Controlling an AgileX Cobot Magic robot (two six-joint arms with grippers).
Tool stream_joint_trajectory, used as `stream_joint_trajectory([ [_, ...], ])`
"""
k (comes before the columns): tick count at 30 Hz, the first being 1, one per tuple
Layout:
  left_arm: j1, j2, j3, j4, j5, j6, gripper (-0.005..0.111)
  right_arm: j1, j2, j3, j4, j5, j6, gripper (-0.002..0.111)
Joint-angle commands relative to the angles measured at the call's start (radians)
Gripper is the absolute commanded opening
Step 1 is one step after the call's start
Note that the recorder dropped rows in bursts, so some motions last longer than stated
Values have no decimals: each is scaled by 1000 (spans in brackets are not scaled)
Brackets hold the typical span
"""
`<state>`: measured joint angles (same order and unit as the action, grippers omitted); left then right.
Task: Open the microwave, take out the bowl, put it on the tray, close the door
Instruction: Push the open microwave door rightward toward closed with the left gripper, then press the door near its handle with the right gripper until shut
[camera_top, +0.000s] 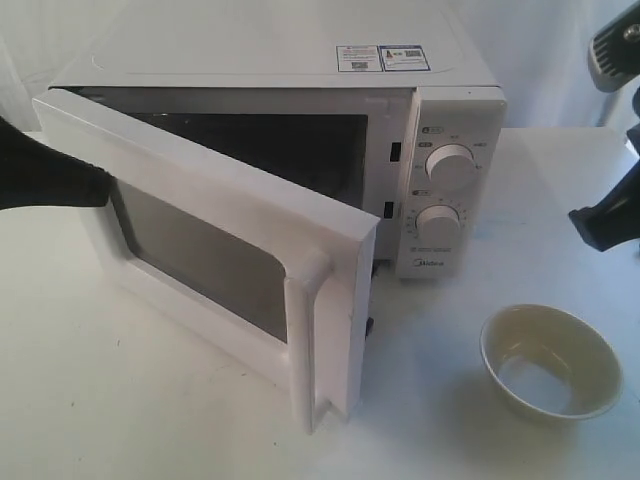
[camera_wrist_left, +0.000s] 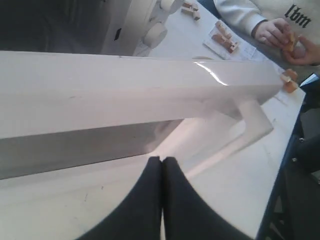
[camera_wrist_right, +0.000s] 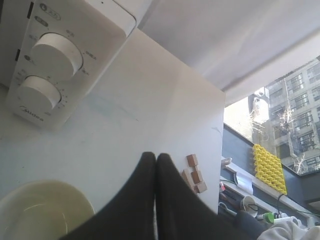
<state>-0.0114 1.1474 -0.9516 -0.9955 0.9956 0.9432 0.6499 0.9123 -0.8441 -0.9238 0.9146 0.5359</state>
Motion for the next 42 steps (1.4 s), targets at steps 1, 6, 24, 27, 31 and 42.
stream_joint_trajectory([
  [1, -1, 83, -4, -55, -52, 121, 0, -7, -6, -6, -22, 4, -6, 0],
  [6, -1, 157, -4, -122, -61, 236, 0, -7, -6, -6, -29, -3, -6, 0],
  [24, -1, 233, -4, -394, -105, 575, 0, -5, 7, -4, 83, -309, -36, 0],
  [27, -1, 233, -4, -390, -92, 575, 0, 7, 39, -4, 247, -454, -272, 0],
  [31, -1, 233, -4, -383, -88, 575, 0, 18, 119, -4, 398, -553, -395, 0],
  [42, -1, 233, -4, -333, -92, 529, 0, 18, 367, -95, 388, -651, -376, 0],
])
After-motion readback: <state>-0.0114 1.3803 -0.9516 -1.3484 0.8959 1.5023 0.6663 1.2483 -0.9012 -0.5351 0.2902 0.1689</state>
